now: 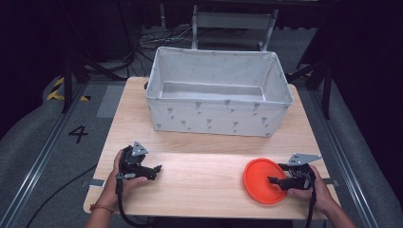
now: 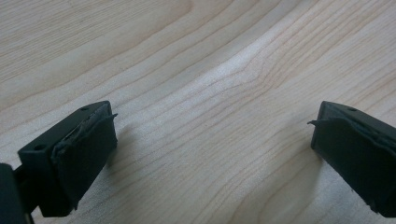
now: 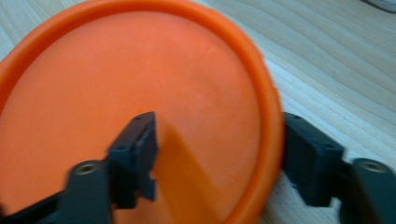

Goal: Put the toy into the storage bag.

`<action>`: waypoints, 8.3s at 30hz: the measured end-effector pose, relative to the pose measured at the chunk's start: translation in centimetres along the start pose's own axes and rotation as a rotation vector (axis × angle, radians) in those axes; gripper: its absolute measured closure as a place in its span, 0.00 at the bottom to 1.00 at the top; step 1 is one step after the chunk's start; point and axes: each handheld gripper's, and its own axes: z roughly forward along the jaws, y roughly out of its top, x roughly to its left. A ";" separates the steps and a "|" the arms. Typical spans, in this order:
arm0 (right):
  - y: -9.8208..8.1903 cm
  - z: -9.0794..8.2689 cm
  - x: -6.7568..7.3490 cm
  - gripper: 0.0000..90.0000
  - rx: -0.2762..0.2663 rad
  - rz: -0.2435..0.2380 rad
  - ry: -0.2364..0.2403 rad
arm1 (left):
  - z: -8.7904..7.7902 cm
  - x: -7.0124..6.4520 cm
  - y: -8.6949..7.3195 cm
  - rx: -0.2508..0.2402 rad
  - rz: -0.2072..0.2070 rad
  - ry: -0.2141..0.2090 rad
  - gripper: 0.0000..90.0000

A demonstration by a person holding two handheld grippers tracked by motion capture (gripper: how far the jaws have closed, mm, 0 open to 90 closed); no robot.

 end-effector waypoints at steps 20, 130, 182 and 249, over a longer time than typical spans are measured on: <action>2.2 -3.6 0.3 0.88 -0.066 -0.059 0.092 | 0.0 0.0 0.0 0.000 -0.003 0.003 0.01; 33.4 -9.5 -5.2 0.91 -0.170 -0.448 -0.142 | -0.2 -0.1 -0.2 -0.001 -0.007 -0.003 0.02; 31.5 0.5 -4.3 0.90 0.439 -0.602 0.022 | -0.3 -0.1 -0.3 -0.005 0.001 0.004 0.03; 23.9 -9.0 -2.3 0.20 -0.120 -0.281 -0.363 | -0.3 -0.2 -0.3 -0.004 -0.009 0.001 0.03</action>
